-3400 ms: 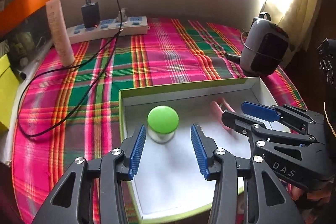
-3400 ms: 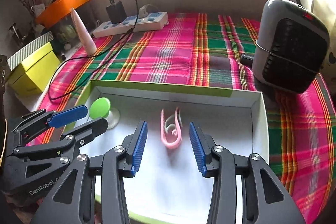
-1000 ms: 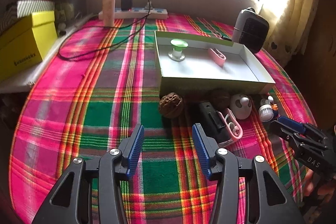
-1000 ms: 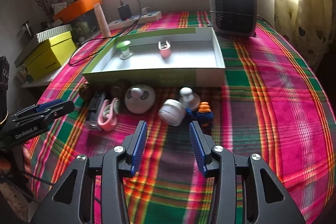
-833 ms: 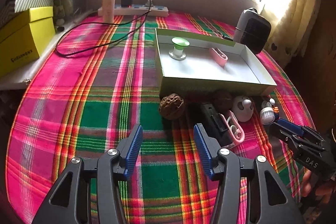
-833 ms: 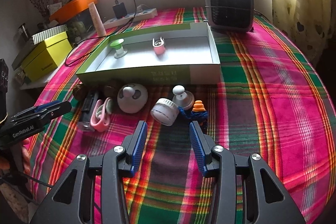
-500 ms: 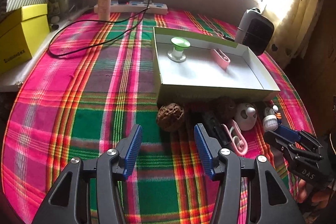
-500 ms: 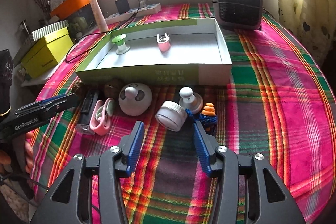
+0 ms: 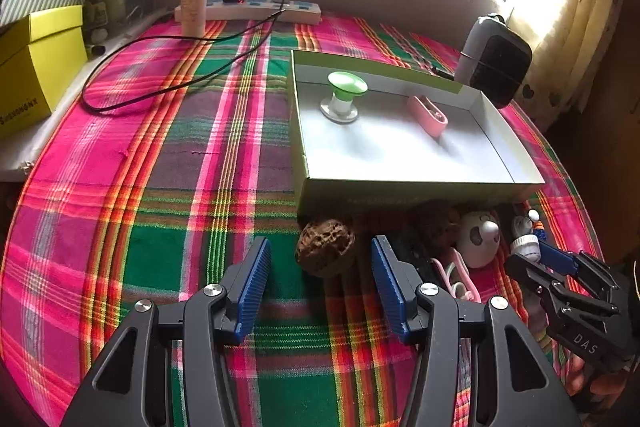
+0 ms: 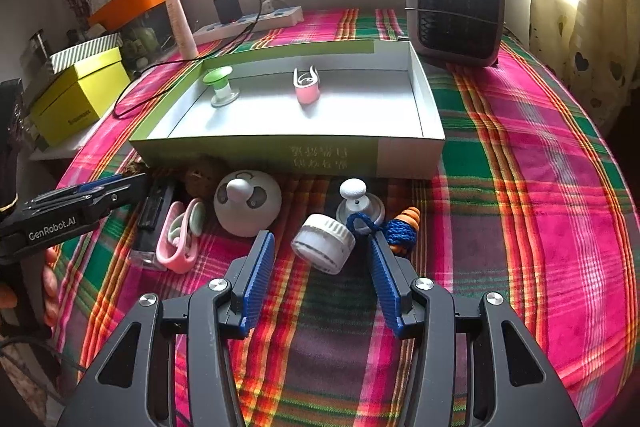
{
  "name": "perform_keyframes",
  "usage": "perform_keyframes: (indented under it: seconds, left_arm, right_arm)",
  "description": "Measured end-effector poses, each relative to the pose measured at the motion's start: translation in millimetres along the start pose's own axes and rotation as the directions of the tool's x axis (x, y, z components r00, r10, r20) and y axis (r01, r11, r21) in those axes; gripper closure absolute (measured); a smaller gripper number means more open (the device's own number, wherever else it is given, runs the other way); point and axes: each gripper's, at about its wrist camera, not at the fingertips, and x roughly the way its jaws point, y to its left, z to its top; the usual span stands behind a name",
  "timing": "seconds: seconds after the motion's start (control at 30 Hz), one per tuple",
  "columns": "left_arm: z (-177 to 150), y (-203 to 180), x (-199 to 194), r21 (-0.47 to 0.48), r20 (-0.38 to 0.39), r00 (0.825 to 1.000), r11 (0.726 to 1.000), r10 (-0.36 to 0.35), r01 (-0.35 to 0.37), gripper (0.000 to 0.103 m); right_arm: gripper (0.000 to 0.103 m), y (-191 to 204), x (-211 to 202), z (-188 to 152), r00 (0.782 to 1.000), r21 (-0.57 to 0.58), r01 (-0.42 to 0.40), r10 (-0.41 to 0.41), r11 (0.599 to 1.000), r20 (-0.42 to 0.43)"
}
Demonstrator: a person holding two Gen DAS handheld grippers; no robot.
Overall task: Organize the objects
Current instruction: 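Grasp the brown walnut with the left gripper while the right gripper grasps the small white jar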
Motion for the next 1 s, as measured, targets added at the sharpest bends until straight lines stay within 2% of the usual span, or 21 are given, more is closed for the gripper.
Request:
perform_keyframes:
  seconds: [0.3,0.37,0.5,0.73,1.0]
  left_arm:
    - [2.9,-2.4,2.7,0.013,0.005,1.0,1.0,0.017,-0.017,0.053]
    - [2.9,-2.6,2.9,0.01,0.007,1.0,1.0,0.018,-0.018,0.054]
    - [2.1,-2.3,3.0,0.008,0.009,1.0,1.0,0.026,-0.026,0.063]
    - [0.9,-1.6,1.9,0.005,0.009,1.0,1.0,0.019,-0.019,0.072]
    - [0.5,-1.4,1.4,0.003,0.01,1.0,1.0,0.017,-0.017,0.073]
  right_arm:
    - [0.054,0.7,0.9,0.4,1.0,-0.005,-0.002,0.002,1.0,0.002]
    - [0.058,0.6,0.9,0.5,1.0,-0.005,0.0,0.0,1.0,0.003]
    - [0.066,0.6,0.6,0.3,1.0,-0.002,-0.001,0.001,1.0,0.003]
    - [0.07,1.4,0.4,0.6,1.0,-0.008,0.0,0.0,1.0,0.004]
    - [0.07,1.5,-1.7,-0.5,1.0,-0.012,-0.011,0.011,1.0,0.007]
